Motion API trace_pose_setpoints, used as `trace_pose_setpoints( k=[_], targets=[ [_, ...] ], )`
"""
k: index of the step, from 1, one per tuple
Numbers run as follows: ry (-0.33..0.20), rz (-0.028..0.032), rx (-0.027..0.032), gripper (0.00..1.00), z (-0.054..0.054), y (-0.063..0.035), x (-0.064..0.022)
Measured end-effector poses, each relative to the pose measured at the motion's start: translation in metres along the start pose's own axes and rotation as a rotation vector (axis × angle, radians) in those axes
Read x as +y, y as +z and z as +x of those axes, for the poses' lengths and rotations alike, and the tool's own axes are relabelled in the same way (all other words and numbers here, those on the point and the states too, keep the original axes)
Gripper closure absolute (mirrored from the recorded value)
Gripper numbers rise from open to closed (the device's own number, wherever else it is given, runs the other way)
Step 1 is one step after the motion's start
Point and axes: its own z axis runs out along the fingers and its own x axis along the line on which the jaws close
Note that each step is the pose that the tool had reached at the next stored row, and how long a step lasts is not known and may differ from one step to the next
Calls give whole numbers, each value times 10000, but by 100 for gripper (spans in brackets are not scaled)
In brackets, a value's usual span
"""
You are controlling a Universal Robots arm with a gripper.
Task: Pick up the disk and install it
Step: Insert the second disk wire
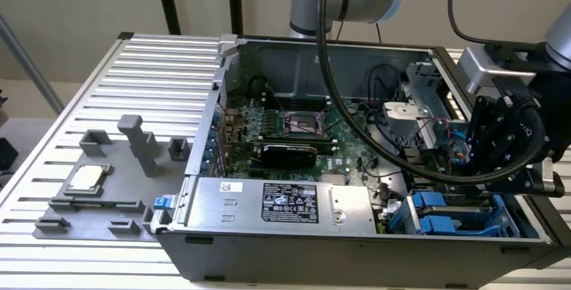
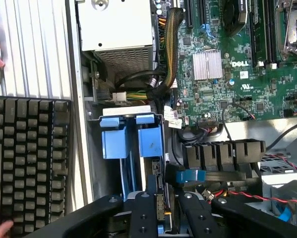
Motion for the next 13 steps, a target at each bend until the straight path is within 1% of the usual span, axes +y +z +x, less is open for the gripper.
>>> trace_pose_setpoints(
  k=[11,13],
  targets=[
    [-1,-3,0,0,-1,-4,-8],
    [1,-18,3,0,-4,-63,-35]
  ],
)
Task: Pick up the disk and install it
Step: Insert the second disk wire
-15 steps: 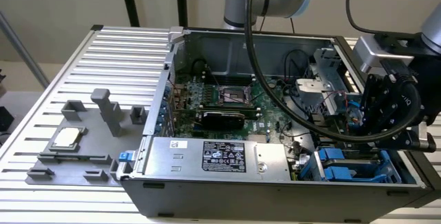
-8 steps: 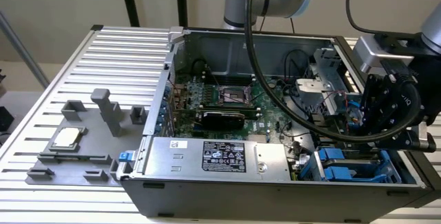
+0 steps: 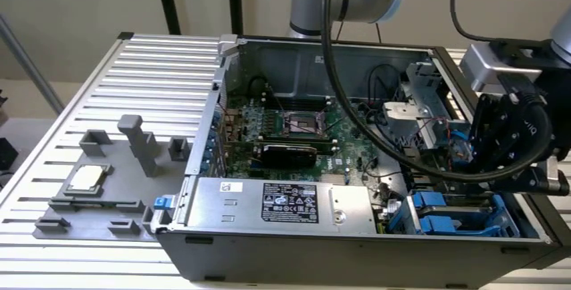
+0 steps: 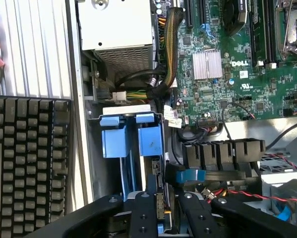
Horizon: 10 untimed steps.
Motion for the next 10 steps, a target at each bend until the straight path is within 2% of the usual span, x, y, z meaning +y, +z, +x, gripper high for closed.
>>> trace_pose_setpoints(
  k=[4,7,10],
  targets=[
    [-1,-6,0,0,-6,-173,-60],
    [1,-6,0,0,-6,-294,-64],
    [-1,0,-4,0,-9,-307,-61]
  ],
)
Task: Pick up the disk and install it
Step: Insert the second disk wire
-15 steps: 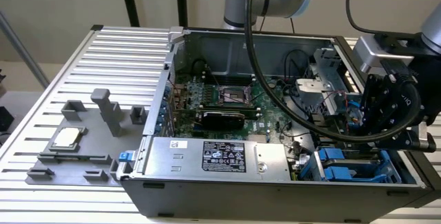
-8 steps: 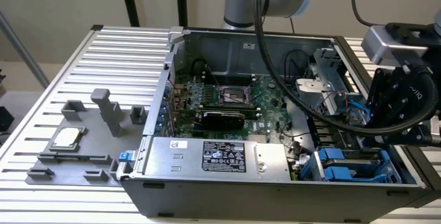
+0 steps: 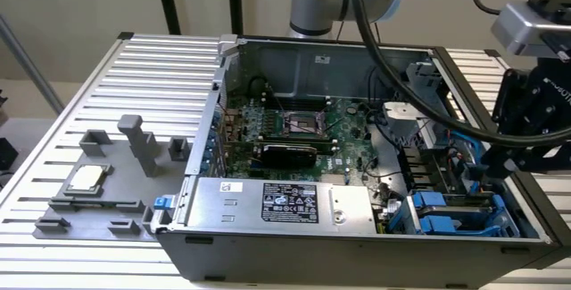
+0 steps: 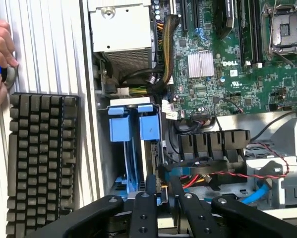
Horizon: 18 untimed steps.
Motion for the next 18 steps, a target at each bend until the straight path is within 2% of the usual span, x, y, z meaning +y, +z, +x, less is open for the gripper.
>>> trace_pose_setpoints(
  k=[3,7,9,10,13,17,18],
  targets=[
    [-1,53,4,0,-9,5,35],
    [2,134,45,0,-23,49,106],
    [3,162,79,0,-31,78,127],
    [5,212,144,0,-50,133,155],
    [5,227,168,0,-67,159,157],
    [7,239,267,0,-68,186,156],
    [8,241,287,100,-68,191,156]
  ],
)
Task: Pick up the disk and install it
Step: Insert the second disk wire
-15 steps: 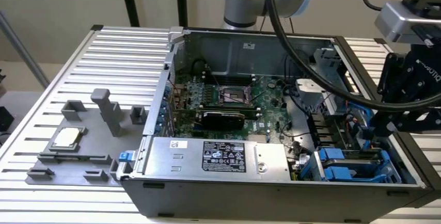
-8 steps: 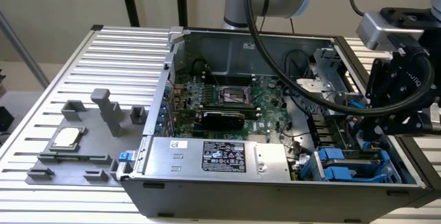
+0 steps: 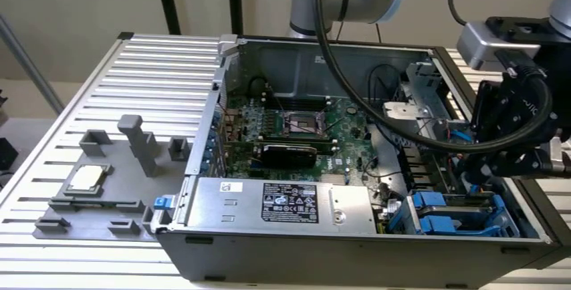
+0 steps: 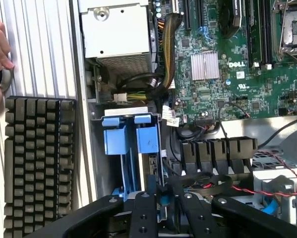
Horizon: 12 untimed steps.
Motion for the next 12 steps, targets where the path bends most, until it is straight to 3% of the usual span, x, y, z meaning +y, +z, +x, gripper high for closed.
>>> trace_pose_setpoints(
  k=[4,7,9,12],
  targets=[
    [1,5,39,100,-1,22,1],
    [-7,31,36,100,6,27,63],
    [-19,68,32,100,12,35,116],
    [-41,175,20,100,15,69,154]
  ],
)
